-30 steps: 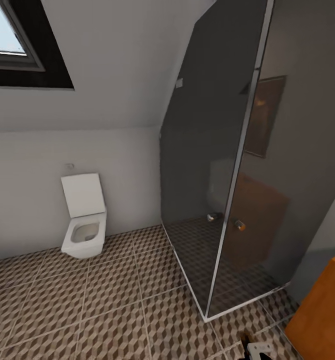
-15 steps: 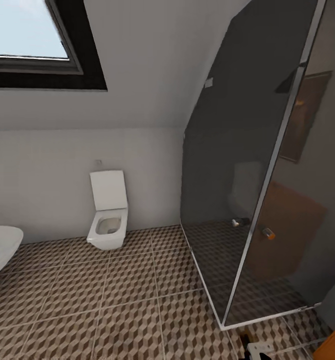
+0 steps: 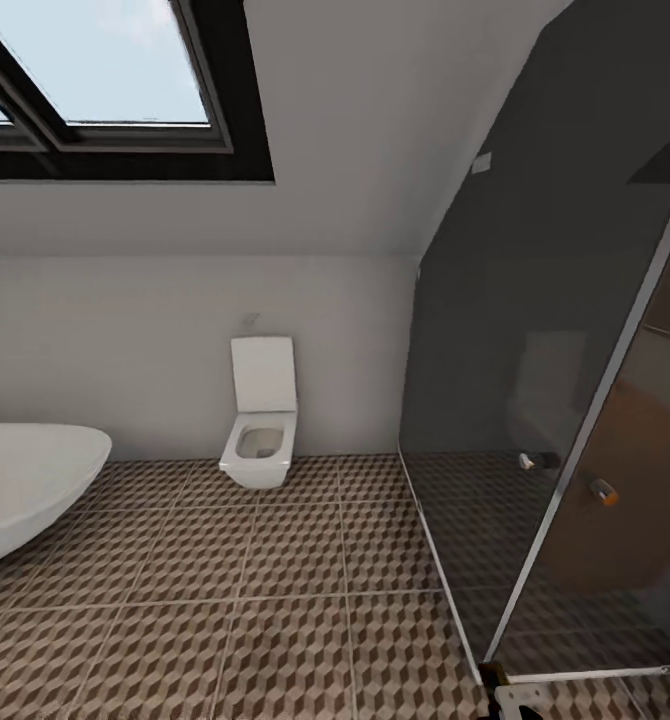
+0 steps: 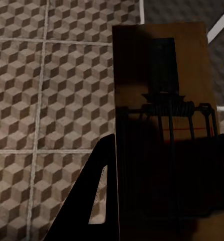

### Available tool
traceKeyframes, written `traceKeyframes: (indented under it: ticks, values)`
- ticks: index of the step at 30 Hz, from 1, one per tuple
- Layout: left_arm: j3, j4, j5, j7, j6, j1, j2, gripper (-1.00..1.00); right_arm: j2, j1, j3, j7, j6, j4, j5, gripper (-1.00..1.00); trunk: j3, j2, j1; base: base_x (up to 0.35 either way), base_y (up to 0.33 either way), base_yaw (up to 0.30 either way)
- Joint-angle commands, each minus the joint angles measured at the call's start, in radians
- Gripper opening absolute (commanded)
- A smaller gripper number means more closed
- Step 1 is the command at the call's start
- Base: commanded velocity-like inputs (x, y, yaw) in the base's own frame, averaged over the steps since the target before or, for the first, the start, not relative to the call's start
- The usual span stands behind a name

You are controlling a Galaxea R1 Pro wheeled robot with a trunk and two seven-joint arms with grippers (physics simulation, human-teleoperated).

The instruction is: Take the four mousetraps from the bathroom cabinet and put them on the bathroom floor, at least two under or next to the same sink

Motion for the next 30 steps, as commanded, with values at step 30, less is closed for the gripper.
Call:
traceKeyframes:
  ticks: [30]
  values:
    - [-0.009, 0.004, 0.002, 0.002, -0.008, 0.001, -0.004, -1.0, -0.001, -0.002, -0.008, 0.0, -0.007, 0.004, 0.008, -1.0, -0.002, -0.002, 0.001, 0.0, 0.0, 0.3]
